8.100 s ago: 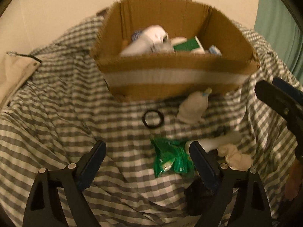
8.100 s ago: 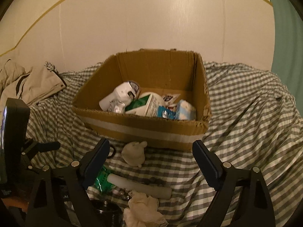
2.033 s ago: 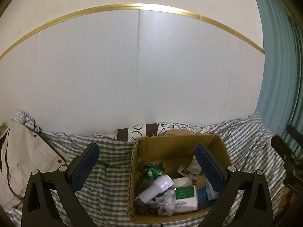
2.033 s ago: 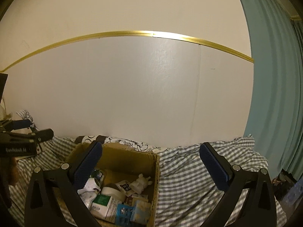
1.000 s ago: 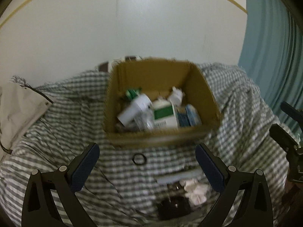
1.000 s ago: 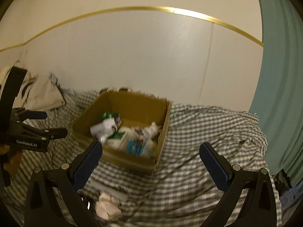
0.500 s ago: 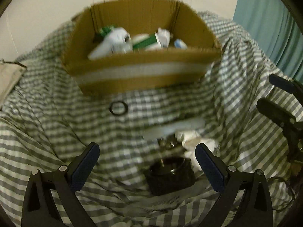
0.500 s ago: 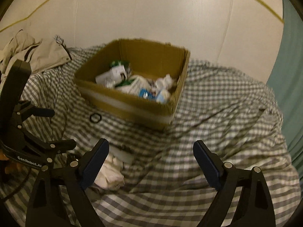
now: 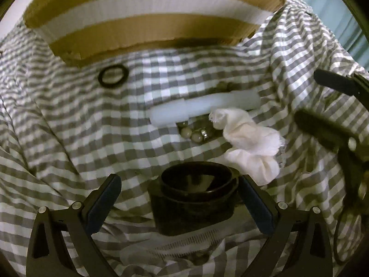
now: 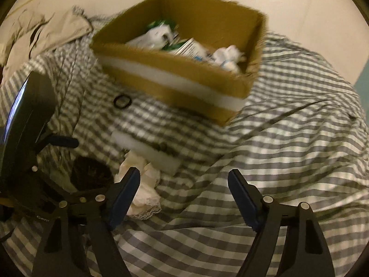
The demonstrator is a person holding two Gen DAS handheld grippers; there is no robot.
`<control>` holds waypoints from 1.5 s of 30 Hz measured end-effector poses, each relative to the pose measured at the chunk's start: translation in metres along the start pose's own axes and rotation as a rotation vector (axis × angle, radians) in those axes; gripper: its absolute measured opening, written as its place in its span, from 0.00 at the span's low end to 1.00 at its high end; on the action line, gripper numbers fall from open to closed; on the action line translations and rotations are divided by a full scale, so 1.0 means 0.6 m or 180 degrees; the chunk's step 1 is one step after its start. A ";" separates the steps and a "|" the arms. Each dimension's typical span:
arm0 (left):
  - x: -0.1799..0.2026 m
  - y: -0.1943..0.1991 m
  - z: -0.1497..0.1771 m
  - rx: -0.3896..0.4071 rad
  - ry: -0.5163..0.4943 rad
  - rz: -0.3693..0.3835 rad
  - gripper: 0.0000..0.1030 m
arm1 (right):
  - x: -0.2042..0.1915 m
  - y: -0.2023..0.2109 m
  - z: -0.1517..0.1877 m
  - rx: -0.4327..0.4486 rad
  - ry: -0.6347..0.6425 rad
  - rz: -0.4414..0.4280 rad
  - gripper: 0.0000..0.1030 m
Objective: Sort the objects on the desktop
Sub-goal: 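Grasp the black round cup with left tool while right tool grasps the white tissue, then carry the black cup and tissue over the box and open both tools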
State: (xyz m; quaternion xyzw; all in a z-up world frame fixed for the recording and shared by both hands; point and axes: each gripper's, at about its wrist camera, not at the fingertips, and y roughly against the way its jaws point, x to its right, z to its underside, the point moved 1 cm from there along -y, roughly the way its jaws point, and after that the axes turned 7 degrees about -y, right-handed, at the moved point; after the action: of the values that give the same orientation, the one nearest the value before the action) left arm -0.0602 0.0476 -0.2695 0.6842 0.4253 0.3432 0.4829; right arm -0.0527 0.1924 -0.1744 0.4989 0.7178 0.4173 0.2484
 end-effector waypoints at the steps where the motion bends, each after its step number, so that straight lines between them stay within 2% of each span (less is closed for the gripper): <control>1: -0.002 -0.007 0.001 -0.0051 0.0018 0.0025 1.00 | -0.007 -0.007 0.001 -0.0056 0.0054 -0.0010 0.76; 3: -0.003 -0.014 0.004 -0.0101 0.0033 0.0042 1.00 | -0.016 -0.019 0.003 -0.0149 0.0144 -0.0043 0.76; 5: -0.005 -0.019 0.008 -0.0118 0.0052 0.0064 0.94 | -0.025 -0.032 0.006 -0.0253 0.0219 -0.0081 0.76; 7: -0.007 -0.019 0.010 -0.0109 0.0069 0.0092 0.79 | -0.029 -0.045 0.008 -0.0368 0.0260 -0.0139 0.76; 8: -0.007 -0.018 0.011 -0.0099 0.0065 0.0100 0.76 | -0.032 -0.050 0.009 -0.0409 0.0268 -0.0158 0.76; 13: -0.010 -0.011 0.018 -0.0034 0.0088 0.0150 0.74 | -0.027 -0.076 0.011 -0.0636 0.0131 -0.0365 0.70; 17: -0.010 -0.002 0.023 0.0026 0.0081 0.0133 0.74 | -0.025 -0.091 0.016 -0.0793 0.0060 -0.0468 0.54; 19: -0.007 0.008 0.024 0.0099 0.0051 0.0108 0.74 | -0.035 -0.091 0.019 -0.0808 0.0122 -0.0471 0.43; 21: -0.004 0.021 0.027 0.0194 0.0020 0.0029 0.74 | -0.046 -0.090 0.024 -0.0808 0.0213 -0.0450 0.25; 22: -0.003 0.028 0.030 0.0248 0.0011 -0.0010 0.74 | -0.052 -0.087 0.025 -0.0786 0.0252 -0.0427 0.21; 23: -0.004 0.033 0.031 0.0283 0.0014 -0.0024 0.74 | -0.055 -0.082 0.026 -0.0749 0.0281 -0.0415 0.14; 26: -0.008 0.050 0.035 0.0418 0.0063 -0.0049 0.74 | -0.054 -0.060 0.027 -0.0568 0.0303 -0.0405 0.08; 31: -0.002 0.085 0.047 0.0736 0.0055 -0.0127 0.74 | -0.045 -0.007 0.024 -0.0141 0.0129 -0.0377 0.07; 32: -0.016 0.087 0.033 0.0784 0.0039 -0.0135 0.74 | -0.042 0.004 0.024 -0.0044 0.0083 -0.0342 0.07; 45: 0.012 0.154 0.015 0.1373 -0.0158 -0.0449 0.74 | -0.021 0.110 0.017 0.0951 -0.0221 0.0056 0.07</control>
State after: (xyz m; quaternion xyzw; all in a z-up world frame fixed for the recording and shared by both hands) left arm -0.0261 0.0351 -0.1840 0.7484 0.5236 0.1928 0.3586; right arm -0.0061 0.1944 -0.1246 0.5507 0.7585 0.2905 0.1924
